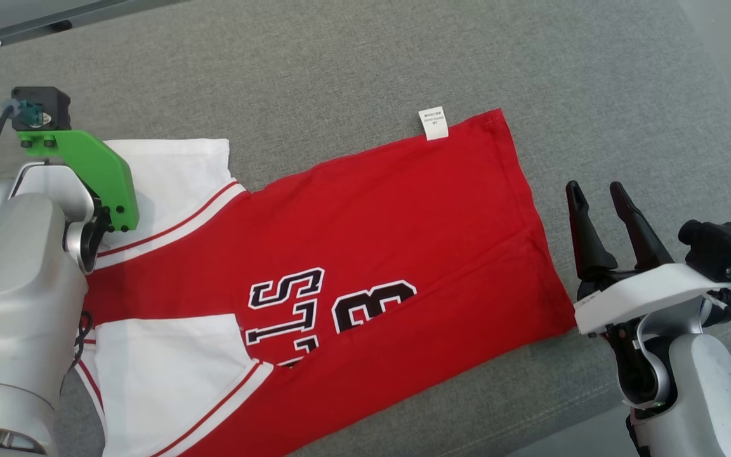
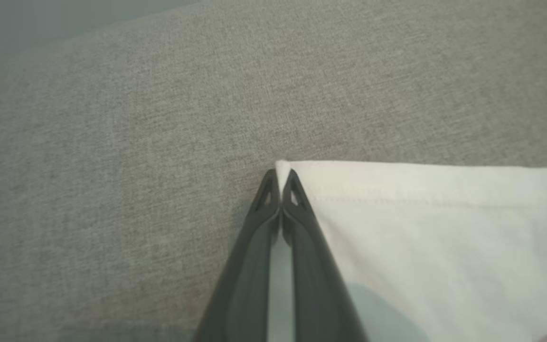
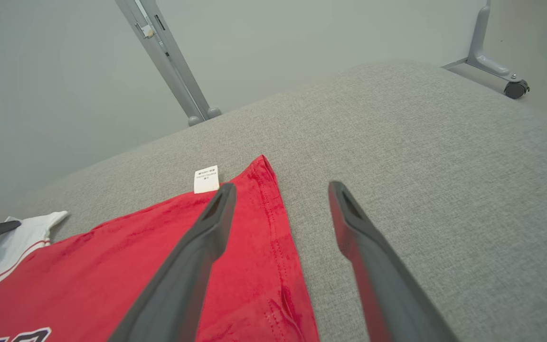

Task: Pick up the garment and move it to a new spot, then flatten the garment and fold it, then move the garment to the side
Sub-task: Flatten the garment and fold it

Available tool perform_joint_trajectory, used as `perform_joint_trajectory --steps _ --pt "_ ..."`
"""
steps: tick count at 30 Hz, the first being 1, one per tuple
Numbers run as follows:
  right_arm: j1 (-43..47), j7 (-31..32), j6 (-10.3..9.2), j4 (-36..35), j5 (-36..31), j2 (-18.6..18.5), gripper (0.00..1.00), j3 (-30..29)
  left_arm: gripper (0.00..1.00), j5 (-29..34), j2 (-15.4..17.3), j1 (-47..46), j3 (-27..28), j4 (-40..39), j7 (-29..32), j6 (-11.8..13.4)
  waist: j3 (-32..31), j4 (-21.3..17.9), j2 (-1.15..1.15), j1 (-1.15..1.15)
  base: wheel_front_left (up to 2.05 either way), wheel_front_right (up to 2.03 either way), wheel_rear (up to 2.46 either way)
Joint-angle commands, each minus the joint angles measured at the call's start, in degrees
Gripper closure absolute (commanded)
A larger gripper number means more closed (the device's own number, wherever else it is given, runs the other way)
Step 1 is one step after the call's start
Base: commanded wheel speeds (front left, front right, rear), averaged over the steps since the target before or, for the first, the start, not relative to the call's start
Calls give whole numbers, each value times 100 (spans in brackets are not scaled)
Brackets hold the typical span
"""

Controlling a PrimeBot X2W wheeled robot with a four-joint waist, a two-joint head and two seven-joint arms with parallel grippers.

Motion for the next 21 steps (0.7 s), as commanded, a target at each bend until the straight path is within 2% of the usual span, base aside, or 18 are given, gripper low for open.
perform_joint_trajectory --steps 1,8,12,17,21 --pt "37 6 0 -28 -27 -15 0 -15 100 -16 -1 2 -6 53 -48 -39 -91 64 27 0 0 0 0" --pt "-227 296 0 79 -393 -29 0 -46 100 -89 -125 35 -63 -55 -399 -271 -378 304 27 0 0 0 0" --pt "-470 512 0 286 -593 -181 0 -62 100 -126 -166 78 -77 -179 -554 -354 -443 441 27 0 0 0 0" --pt "-1039 891 0 882 -777 -615 0 96 100 -149 -224 164 -147 -433 -715 -434 -430 693 27 0 0 0 0" --pt "-1572 1173 0 1498 -832 -1014 0 470 100 -147 -264 231 -192 -628 -768 -446 -351 874 27 0 0 0 0"
